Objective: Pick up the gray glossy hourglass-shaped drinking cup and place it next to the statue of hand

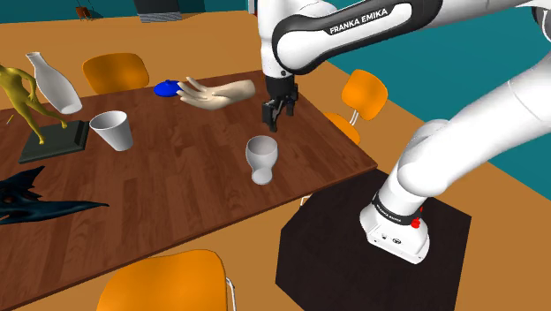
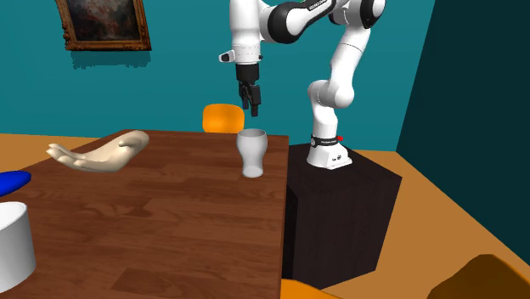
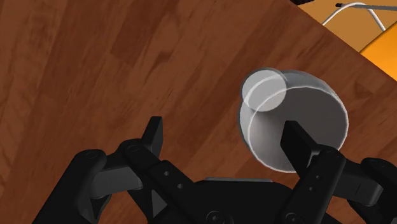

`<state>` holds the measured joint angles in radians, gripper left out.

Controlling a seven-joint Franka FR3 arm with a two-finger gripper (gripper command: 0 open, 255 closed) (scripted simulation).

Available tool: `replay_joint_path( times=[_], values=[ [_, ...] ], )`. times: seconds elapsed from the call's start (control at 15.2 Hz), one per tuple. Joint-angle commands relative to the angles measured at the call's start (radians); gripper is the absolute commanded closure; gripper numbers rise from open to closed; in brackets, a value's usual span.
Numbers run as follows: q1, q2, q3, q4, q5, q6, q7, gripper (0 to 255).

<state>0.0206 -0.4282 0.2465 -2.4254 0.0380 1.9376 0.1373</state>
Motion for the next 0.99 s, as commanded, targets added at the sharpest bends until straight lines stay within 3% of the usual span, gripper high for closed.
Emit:
replay_joint_path(
  times=[0.0, 0.13, 0.66, 0.92],
  values=[
    [0.003, 0.066, 0.029, 0.008, 0.0, 0.047, 0.046, 0],
    [0.003, 0.139, 0.054, 0.025, -0.007, 0.091, 0.089, 0],
    [0.0, 0.189, 0.063, -0.043, -0.018, 0.206, 0.103, 0],
    [0.0, 0.189, 0.062, -0.043, -0.018, 0.206, 0.103, 0]
  ],
)
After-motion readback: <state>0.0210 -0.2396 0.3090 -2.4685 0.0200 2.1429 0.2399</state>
